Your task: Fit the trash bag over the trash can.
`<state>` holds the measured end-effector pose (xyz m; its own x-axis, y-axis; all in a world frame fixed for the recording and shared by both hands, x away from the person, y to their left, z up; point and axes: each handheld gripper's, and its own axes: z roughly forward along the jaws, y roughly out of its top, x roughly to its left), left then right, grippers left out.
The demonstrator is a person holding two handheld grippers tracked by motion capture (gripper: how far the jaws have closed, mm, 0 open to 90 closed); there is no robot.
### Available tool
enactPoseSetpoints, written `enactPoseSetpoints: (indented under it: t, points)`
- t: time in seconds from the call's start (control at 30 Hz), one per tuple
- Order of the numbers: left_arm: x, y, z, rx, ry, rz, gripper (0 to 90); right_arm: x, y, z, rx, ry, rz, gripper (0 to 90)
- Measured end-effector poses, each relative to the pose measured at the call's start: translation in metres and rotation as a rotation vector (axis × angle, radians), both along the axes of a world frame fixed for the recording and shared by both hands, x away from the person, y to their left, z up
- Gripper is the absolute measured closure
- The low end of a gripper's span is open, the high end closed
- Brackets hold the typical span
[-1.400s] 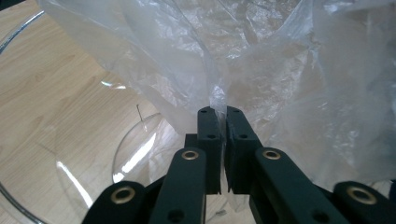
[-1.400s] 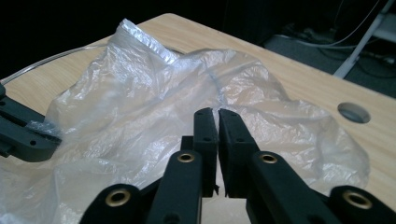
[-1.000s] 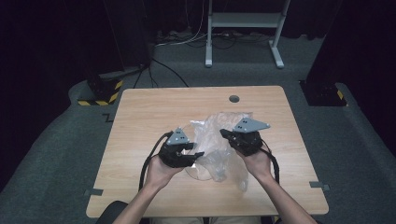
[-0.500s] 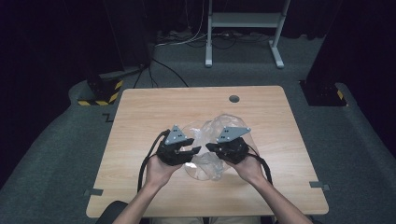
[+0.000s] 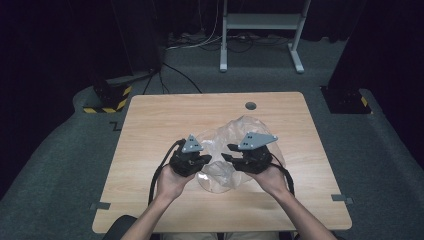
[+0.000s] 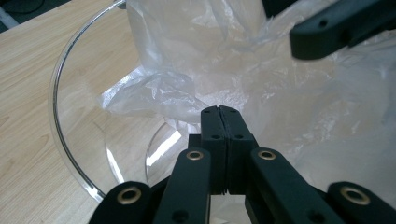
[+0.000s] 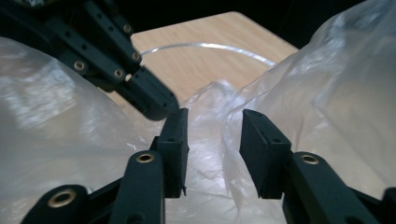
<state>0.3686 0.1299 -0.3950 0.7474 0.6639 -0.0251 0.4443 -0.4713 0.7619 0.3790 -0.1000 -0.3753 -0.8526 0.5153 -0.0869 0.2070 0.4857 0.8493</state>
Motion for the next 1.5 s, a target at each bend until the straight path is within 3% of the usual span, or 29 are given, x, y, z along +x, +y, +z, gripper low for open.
enactPoseSetpoints:
  t: [0.23, 0.43, 0.6, 0.7, 0.83, 0.97, 1.07, 1.27, 1.4, 1.5]
  points:
    - [0.000, 0.000, -0.001, 0.001, 0.013, 0.000, 89.3, 0.002, -0.014, 0.009, 0.031, -0.052, -0.099, 50.8]
    - [0.001, 0.000, -0.002, 0.006, 0.016, -0.002, 89.3, 0.006, -0.029, 0.014, 0.061, -0.066, -0.177, 48.4]
    - [0.000, -0.001, -0.002, -0.003, 0.016, -0.009, 89.2, 0.015, -0.036, 0.009, 0.084, -0.010, -0.209, 47.7]
    - [-0.001, 0.001, -0.001, -0.013, 0.007, -0.013, 86.9, 0.021, -0.034, 0.001, 0.073, 0.038, -0.203, 50.3]
    - [0.000, 0.004, -0.001, -0.049, 0.000, 0.000, 78.9, 0.024, -0.029, -0.008, 0.041, 0.066, -0.191, 65.9]
    - [0.003, 0.008, -0.004, -0.089, 0.001, 0.023, 62.4, 0.024, -0.029, -0.007, 0.022, 0.048, -0.208, 81.1]
    - [0.003, 0.010, -0.004, -0.115, -0.008, 0.032, 56.7, 0.021, -0.029, -0.003, 0.013, 0.004, -0.211, 87.5]
    - [0.001, 0.012, -0.002, -0.148, -0.074, 0.053, 47.6, 0.015, -0.019, -0.001, -0.009, -0.031, -0.147, 89.5]
    - [-0.002, 0.012, 0.000, -0.179, -0.116, 0.065, 43.2, 0.011, -0.009, -0.005, -0.043, -0.017, -0.073, 89.5]
    - [-0.001, 0.010, 0.001, -0.195, -0.125, 0.061, 41.8, 0.010, -0.002, -0.008, -0.062, 0.000, -0.024, 89.5]
